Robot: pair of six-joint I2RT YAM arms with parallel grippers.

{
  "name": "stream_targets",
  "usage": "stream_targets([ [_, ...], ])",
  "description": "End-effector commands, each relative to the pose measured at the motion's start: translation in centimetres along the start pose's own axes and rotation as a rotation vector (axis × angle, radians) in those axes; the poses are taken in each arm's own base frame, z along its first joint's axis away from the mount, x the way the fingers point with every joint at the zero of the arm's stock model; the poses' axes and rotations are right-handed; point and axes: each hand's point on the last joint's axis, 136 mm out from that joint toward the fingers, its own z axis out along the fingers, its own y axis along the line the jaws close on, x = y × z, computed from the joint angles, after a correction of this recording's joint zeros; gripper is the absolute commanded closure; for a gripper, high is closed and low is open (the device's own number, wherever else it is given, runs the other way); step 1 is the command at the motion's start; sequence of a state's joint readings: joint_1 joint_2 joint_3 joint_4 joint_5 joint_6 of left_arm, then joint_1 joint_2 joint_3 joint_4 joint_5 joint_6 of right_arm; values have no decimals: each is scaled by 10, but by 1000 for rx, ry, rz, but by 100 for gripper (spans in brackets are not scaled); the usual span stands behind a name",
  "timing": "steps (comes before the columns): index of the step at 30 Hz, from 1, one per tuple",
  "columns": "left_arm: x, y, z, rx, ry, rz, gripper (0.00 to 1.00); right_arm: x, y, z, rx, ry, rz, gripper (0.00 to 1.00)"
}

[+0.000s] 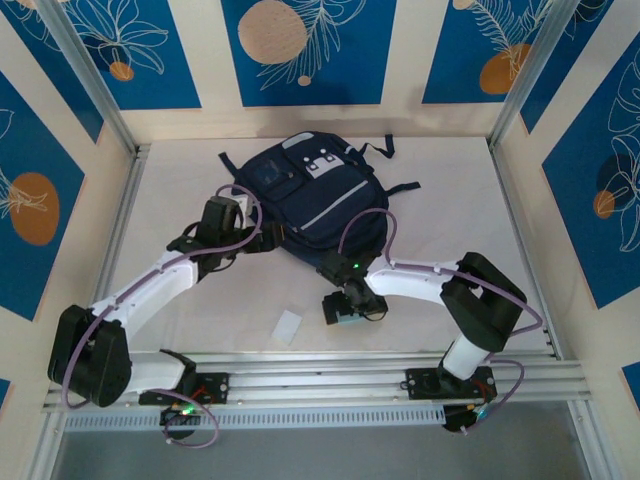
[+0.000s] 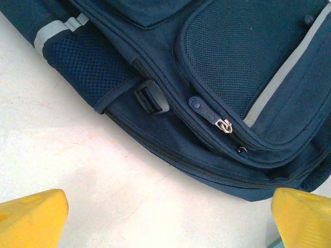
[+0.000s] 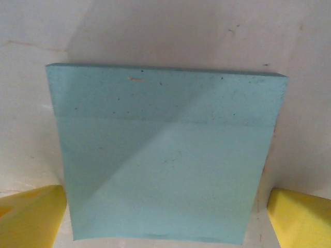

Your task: Pack books, pencil case, and school supplies into a backpack

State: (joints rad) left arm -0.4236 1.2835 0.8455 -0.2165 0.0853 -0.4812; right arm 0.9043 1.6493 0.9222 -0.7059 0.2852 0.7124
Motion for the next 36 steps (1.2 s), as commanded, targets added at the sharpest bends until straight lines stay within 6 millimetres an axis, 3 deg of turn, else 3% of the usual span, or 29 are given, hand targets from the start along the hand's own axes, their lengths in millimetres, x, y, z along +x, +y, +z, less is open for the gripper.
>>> stream_targets([
  [1, 1, 0, -8, -4, -3, 8, 0, -9, 13, 9, -28, -21, 19, 5],
  [7, -1, -1, -13, -3, -5, 21, 0, -6, 7, 10, -21, -10, 32, 30],
  [11, -8, -12, -15, 18, 7, 75, 2, -12, 6, -7, -61, -44, 40, 31],
  [17, -25, -40, -7, 0, -4, 267, 4, -34, -15, -48, -191, -121, 124, 35],
  [21, -33, -67, 11, 24, 15, 376, 5, -52, -34, -78, -327, -203, 206, 35],
  [26, -32, -95, 45, 32, 80, 507, 6, -75, -73, -107, -438, -322, 339, 35],
  [31, -19, -106, 78, -19, 179, 632, 6, -89, -106, -119, -494, -400, 440, 35],
  [36, -4, -118, 100, -30, 237, 712, 7, -97, -124, -123, -546, -439, 513, 35],
])
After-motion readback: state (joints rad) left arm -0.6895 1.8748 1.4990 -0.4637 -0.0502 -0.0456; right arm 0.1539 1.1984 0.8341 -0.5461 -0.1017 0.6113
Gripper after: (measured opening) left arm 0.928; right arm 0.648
